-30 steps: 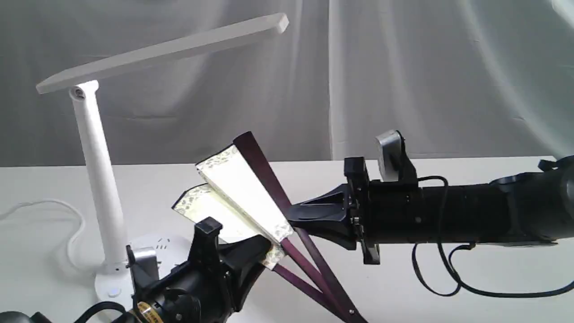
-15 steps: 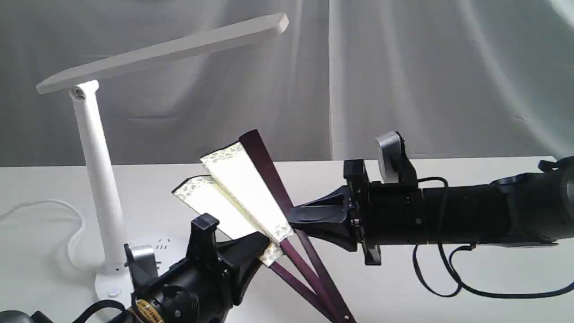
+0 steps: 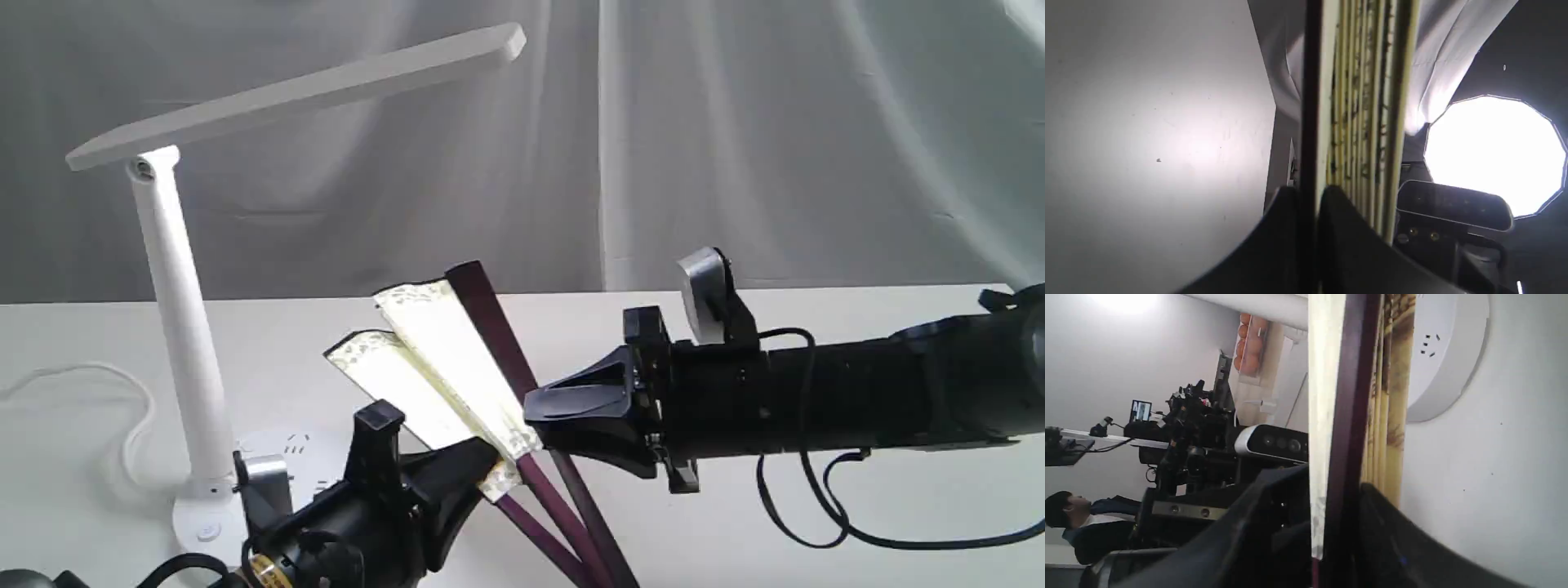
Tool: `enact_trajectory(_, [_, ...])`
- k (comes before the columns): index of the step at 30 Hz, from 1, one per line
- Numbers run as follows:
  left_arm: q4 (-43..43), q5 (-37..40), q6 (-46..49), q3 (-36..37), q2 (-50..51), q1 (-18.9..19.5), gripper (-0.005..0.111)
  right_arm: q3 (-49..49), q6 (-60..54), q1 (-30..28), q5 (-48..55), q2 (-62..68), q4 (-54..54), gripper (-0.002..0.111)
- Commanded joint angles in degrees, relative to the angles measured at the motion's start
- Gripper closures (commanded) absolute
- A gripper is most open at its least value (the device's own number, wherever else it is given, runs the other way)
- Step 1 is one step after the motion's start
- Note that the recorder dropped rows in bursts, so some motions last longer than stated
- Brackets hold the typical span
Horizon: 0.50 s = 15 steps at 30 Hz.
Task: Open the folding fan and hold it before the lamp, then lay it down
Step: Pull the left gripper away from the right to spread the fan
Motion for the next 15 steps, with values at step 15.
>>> enact_trajectory(15, [4.62,0.53,0.23,1.66,0.16,-0.4,0.107,0.22,-0.25,-0.12,1.98,-0.8,-4.85,0.091])
